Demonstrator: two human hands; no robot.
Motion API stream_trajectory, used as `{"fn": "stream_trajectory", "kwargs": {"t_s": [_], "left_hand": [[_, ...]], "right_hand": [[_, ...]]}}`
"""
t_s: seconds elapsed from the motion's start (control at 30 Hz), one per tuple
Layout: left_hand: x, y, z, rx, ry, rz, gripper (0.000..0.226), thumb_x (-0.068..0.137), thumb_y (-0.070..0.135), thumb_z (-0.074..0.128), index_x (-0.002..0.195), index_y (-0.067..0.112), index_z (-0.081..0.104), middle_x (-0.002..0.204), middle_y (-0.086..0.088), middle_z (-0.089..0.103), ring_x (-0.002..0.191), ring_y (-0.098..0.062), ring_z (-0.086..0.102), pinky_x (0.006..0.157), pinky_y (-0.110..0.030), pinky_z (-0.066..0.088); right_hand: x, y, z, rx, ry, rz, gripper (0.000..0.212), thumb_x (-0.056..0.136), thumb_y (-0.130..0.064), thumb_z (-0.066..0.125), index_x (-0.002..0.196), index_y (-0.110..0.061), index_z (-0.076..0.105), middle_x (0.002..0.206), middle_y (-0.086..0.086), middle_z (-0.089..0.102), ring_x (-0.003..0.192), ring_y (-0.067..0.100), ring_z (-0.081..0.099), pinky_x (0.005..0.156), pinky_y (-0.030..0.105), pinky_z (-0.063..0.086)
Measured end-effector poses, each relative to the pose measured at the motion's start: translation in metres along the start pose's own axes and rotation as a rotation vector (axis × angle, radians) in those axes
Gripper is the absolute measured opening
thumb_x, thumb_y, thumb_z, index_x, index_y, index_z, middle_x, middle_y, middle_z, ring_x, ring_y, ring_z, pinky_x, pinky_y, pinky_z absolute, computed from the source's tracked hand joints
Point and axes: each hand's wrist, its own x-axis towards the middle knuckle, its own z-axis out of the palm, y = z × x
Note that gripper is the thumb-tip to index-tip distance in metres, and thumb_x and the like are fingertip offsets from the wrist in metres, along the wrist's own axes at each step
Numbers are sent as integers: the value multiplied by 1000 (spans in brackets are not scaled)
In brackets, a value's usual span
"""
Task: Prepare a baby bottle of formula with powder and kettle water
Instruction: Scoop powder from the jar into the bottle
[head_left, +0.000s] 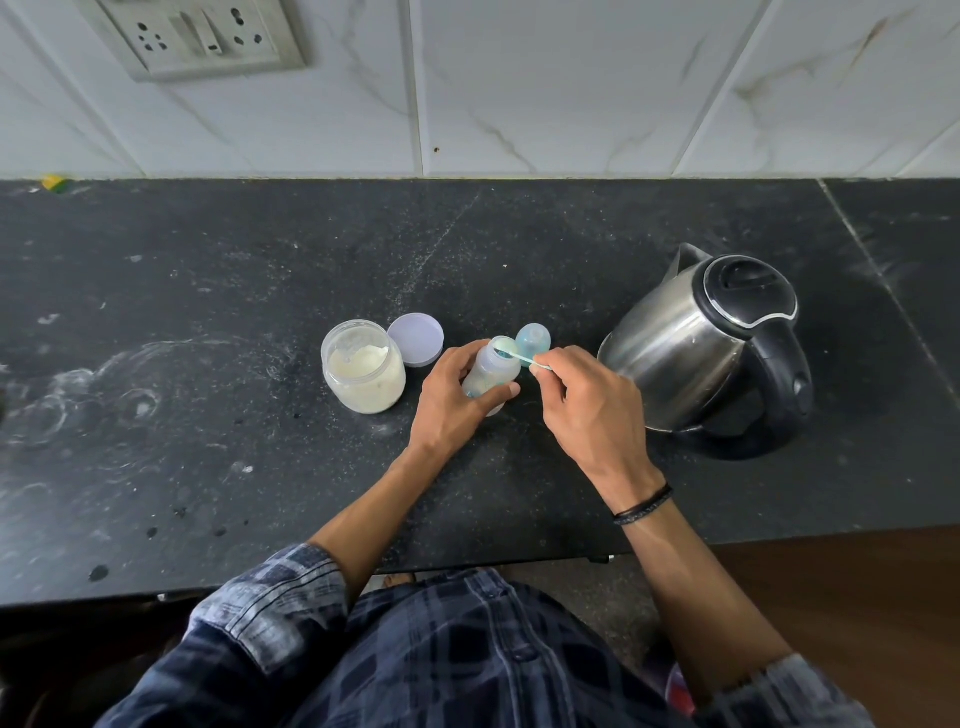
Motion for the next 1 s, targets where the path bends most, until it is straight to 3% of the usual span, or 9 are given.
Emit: {"fn": "stream_trajectory", "kwargs": {"t_s": [0.43,0.77,1.0], "left_hand": [[1,0,-1,-6,10,-5,62,80,39,88,134,26,62,127,7,67,116,-14,64,102,-43,55],[0,1,-1,-12,9,27,56,80,42,87,128,41,58,126,10,66,115,-8,63,97,-27,52],[-2,1,-1,-13,12,19,57,80,43,87,130,38,60,127,11,66,114,-5,63,95,-23,51]], "right_hand": [[-5,2,5,-9,87,-47,3,95,-7,76,98,-8,74,80,2,68,54,24,56,40,34,43],[-10,10,10,-26,115,-82,12,102,-17,64,98,-10,74,83,-1,70,57,24,60,41,33,45],[-14,9,12,-40,146,-84,6,101,-13,70,100,-10,75,80,-2,68,57,19,57,43,28,39]]}}
